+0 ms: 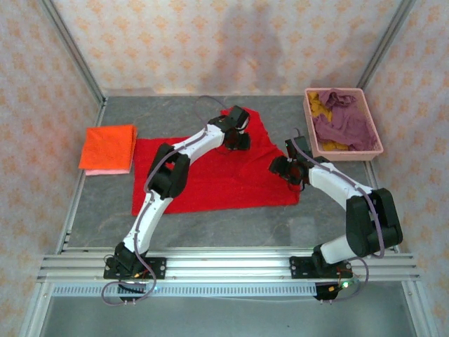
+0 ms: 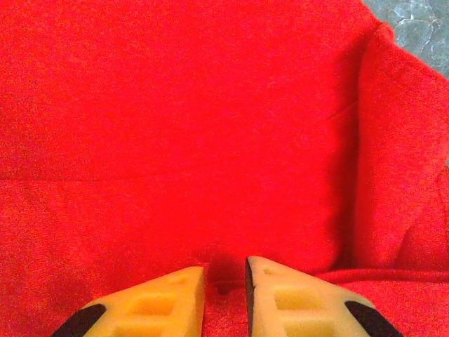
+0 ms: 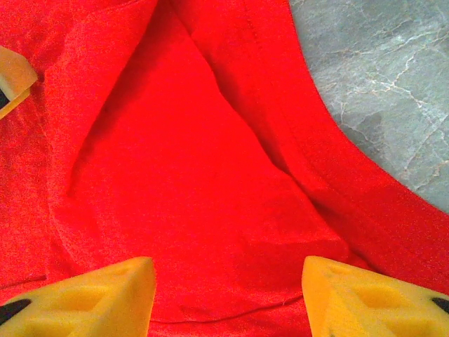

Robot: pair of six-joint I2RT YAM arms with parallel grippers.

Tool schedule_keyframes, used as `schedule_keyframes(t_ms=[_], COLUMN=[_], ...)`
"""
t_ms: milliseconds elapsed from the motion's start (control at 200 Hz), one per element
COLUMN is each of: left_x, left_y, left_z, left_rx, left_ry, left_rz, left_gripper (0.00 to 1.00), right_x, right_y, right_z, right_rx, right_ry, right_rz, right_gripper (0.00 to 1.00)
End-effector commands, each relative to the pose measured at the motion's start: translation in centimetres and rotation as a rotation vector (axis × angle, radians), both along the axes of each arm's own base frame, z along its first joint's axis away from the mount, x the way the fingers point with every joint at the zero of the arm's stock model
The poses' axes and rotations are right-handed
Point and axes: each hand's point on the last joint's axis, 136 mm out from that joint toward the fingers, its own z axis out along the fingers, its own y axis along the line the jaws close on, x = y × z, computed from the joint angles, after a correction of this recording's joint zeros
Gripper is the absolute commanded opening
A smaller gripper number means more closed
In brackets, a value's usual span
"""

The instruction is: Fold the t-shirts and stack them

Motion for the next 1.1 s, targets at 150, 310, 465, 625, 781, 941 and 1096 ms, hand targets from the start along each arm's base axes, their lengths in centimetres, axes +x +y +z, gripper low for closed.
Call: schedule_keyframes(t_ms=[150,310,465,625,781,941,1096], left_x=[-0.3,-0.3,-0.1,0.1,0.4,0.6,0.6], left_y=[-0.8,-0.8,-0.5,0.6,2.0,3.1,3.2], left_z=[-0.2,0.3,1.3,3.3,5.4,6.2,6.0], left_rx=[-0.017,-0.02,-0.018,0.0,0.033,0.06,0.047], left_ry=[0.029,0.022,-0.005,-0.069,-0.142,-0.178,-0.172], left_rz=[-0.009,-0.007,0.003,0.037,0.083,0.113,0.118], left_gripper=[0.09,0.0,0.0,0.0,0.0,0.0,0.0], right_x=[0.0,0.1,0.1,0.0,0.0,-0.1,-0.1], right_y=[-0.4,-0.4,-0.6,-0.7,-1.0,-1.3,-1.1], right_z=[0.3,0.3,0.3,-0.2,-1.2,-2.7,-3.4], right_rx=[-0.005,-0.006,-0.012,-0.018,-0.035,-0.055,-0.052], right_ry=[-0.023,-0.022,-0.022,-0.012,0.017,0.058,0.076], right_rz=[-0.01,-0.011,-0.013,-0.019,-0.036,-0.051,-0.049], right_gripper=[0.57,0.57,0.57,0.57,0.57,0.55,0.55])
